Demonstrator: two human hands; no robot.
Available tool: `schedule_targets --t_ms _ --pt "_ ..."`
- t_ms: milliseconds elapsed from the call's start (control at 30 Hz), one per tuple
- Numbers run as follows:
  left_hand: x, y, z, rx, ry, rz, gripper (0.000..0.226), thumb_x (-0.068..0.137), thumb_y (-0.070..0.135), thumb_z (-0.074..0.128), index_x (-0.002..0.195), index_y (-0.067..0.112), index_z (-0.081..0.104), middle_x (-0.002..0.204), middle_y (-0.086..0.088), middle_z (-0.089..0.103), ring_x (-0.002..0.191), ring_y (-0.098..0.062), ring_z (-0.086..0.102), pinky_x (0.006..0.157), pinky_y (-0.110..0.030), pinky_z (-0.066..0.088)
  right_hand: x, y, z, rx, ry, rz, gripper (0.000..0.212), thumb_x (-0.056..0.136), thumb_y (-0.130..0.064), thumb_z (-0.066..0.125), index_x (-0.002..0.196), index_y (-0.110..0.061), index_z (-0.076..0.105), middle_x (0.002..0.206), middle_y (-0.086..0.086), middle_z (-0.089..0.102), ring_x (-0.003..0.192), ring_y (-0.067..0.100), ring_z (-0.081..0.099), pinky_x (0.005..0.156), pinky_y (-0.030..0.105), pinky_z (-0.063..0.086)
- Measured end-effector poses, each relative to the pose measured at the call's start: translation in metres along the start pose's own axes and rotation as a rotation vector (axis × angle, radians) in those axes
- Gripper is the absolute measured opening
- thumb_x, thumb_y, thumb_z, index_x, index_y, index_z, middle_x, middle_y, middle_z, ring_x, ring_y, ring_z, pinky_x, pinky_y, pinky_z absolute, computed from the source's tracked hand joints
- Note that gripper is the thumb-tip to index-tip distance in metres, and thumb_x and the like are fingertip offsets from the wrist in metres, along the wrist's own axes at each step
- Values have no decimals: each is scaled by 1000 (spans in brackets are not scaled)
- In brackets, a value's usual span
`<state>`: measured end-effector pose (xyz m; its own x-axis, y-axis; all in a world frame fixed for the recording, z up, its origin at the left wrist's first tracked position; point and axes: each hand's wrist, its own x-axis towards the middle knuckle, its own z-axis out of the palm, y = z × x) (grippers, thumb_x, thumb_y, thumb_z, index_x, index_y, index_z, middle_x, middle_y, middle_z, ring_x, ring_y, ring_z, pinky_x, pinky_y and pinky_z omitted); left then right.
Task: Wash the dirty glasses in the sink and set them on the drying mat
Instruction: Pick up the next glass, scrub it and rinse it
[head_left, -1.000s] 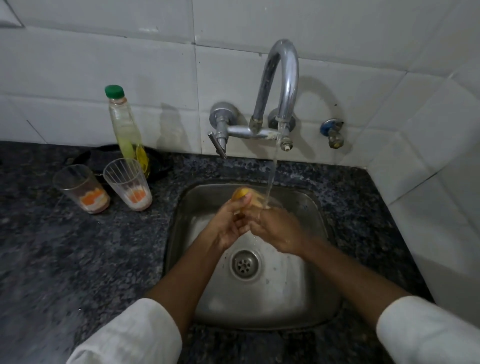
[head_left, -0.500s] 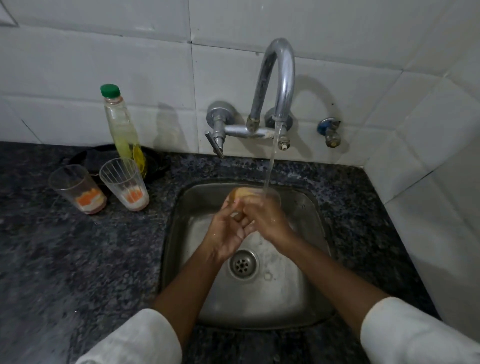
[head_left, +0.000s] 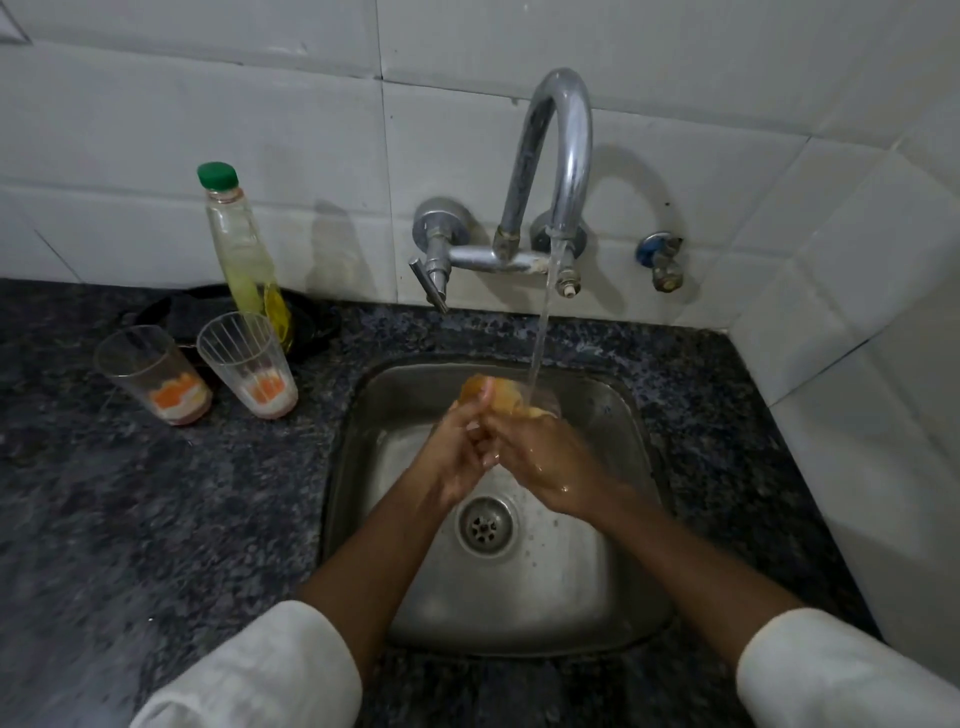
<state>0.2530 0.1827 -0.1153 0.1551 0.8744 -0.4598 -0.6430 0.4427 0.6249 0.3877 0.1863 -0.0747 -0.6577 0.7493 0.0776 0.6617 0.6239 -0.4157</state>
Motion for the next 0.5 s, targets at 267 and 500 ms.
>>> schedule_targets --t_ms 267,500 --pt "-4 -3 -3 -204 -66 77 32 84 25 68 108 5 66 92 -15 73 84 -26 68 71 -38 56 4 -19 -3 605 228 270 21 95 -10 52 101 3 68 89 15 68 83 25 66 73 39 52" --pt "-9 -8 2 -218 -53 8 52 90 31 62 132 2 52 110 -21 64 90 -26 70 70 -36 61 10 -13 0 475 229 253 20 90 -13 52 79 -16 67 80 -4 67 76 15 64 67 39 51"
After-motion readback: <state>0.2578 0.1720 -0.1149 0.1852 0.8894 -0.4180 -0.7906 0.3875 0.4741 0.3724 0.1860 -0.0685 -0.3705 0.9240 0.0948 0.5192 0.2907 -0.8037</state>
